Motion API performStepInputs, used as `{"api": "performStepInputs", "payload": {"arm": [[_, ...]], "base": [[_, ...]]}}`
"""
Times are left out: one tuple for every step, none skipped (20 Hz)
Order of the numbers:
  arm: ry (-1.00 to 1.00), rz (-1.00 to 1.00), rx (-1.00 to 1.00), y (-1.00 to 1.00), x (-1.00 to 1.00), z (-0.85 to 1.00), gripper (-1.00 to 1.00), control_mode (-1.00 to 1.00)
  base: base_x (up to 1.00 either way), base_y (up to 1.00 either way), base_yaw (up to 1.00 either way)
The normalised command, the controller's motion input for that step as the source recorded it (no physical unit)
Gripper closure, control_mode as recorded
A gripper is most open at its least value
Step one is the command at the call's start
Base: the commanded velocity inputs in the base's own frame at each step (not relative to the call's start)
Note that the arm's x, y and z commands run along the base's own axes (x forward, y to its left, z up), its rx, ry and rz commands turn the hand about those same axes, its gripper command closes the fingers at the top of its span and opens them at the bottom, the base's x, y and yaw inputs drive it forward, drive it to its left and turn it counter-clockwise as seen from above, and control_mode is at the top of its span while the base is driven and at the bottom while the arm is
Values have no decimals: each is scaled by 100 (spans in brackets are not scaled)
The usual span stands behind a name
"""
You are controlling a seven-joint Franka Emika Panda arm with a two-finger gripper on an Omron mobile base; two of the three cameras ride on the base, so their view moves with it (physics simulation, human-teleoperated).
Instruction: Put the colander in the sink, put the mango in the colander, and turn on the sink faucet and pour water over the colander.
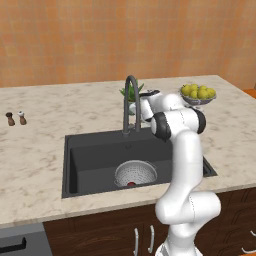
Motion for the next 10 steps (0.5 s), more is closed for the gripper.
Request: {"api": "performStepInputs", "payload": {"arm": [[0,-4,2,0,14,-26,-100,-100],[0,-3,1,0,4,-29,-100,-100],[0,-3,0,0,0,-33,-100,-100],[0,-4,0,0,0,-34,-100,-100],[0,-5,0,0,0,-36,-100,-100],[3,-5,0,0,0,-40,-100,-100],[3,-6,0,0,0,-39,-100,-100],[4,-6,0,0,0,-37,100,-100],[4,-6,0,0,0,-34,100,-100],[3,-6,0,0,0,-31,100,-100]], "base": [[0,0,0],[0,0,0],[0,0,0],[0,0,0],[0,0,0],[0,0,0],[0,0,0],[0,0,0],[0,0,0],[0,0,0]]}}
